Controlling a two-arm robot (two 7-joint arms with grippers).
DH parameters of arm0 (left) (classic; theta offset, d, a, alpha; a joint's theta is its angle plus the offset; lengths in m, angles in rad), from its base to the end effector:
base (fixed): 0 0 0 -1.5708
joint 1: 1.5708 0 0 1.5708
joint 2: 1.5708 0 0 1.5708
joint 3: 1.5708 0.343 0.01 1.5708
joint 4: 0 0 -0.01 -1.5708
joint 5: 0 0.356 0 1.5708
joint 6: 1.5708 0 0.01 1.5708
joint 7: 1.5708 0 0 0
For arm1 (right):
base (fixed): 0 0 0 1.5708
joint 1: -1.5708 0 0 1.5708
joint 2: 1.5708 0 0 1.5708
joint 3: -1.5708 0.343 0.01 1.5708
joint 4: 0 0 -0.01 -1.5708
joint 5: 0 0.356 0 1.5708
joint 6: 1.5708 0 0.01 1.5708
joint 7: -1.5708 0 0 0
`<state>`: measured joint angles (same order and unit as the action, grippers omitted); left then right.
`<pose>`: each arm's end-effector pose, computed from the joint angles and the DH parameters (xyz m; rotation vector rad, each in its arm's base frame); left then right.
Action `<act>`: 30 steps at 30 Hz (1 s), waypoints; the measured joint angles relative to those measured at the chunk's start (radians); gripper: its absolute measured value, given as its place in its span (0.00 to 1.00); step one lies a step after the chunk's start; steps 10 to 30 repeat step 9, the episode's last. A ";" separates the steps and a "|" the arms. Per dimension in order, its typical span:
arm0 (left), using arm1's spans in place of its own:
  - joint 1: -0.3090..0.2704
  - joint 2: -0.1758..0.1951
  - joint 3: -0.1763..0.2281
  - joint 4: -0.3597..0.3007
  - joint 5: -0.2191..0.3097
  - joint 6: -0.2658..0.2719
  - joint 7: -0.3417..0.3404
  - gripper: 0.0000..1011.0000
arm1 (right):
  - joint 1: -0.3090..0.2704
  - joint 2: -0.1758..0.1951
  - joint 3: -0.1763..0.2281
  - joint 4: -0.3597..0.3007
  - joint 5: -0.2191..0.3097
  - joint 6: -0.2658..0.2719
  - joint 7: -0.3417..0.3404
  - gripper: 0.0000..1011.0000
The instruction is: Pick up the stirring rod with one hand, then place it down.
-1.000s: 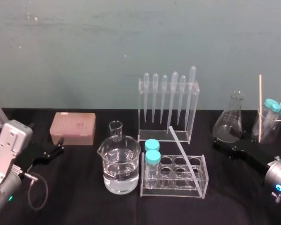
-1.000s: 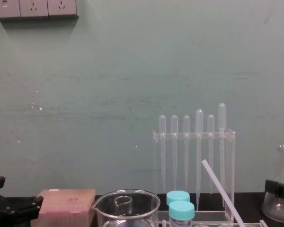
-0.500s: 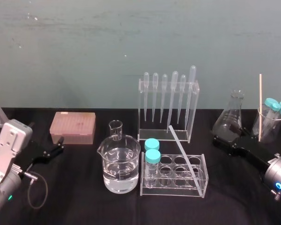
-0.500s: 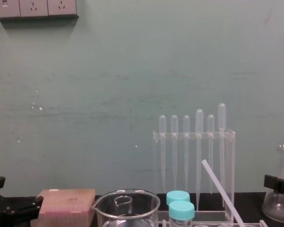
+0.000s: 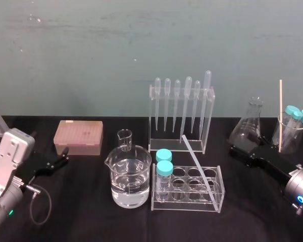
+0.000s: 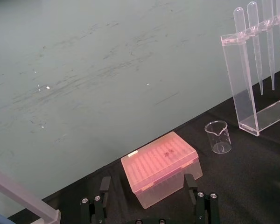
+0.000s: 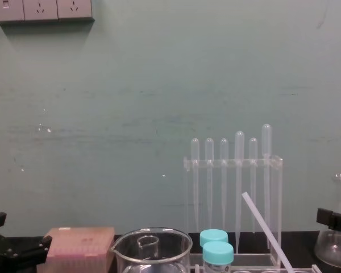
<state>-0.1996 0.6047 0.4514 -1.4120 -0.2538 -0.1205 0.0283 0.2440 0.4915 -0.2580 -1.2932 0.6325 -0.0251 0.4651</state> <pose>0.4114 0.1003 -0.3540 0.3045 -0.2852 1.2480 0.4440 -0.1330 -0.3453 0.0285 0.1423 -1.0236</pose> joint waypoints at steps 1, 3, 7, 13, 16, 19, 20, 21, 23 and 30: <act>0.000 0.000 0.000 0.000 0.000 0.000 0.000 0.99 | 0.000 0.000 0.000 0.000 0.000 0.000 0.000 0.99; 0.000 0.000 0.000 0.000 0.000 0.000 0.000 0.99 | 0.000 0.000 0.000 0.000 0.000 -0.001 0.000 0.99; 0.000 0.000 0.000 0.000 0.000 0.000 0.000 0.99 | 0.000 0.000 0.000 0.000 0.000 -0.001 0.001 0.99; 0.000 0.000 0.000 0.000 0.000 0.000 0.000 0.99 | 0.000 0.000 0.000 0.000 0.000 -0.001 0.001 0.99; 0.000 0.000 0.000 0.000 0.000 0.000 0.000 0.99 | 0.000 0.000 0.000 0.000 0.000 -0.001 0.001 0.99; 0.000 0.000 0.000 0.000 0.000 0.000 0.000 0.99 | 0.000 0.000 0.000 0.000 0.000 -0.001 0.001 0.99; 0.000 0.000 0.000 0.000 0.000 0.000 0.000 0.99 | 0.000 0.000 0.000 0.000 0.000 -0.001 0.001 0.99; 0.000 0.000 0.000 0.000 0.000 0.000 0.000 0.99 | 0.000 0.000 0.000 0.000 0.000 -0.001 0.001 0.99; 0.000 0.000 0.000 0.000 0.000 0.000 0.000 0.99 | 0.000 0.000 0.000 0.000 0.000 -0.001 0.001 0.99; 0.000 0.000 0.000 0.000 0.000 0.000 0.000 0.99 | 0.000 0.000 0.000 0.000 0.000 -0.001 0.001 0.99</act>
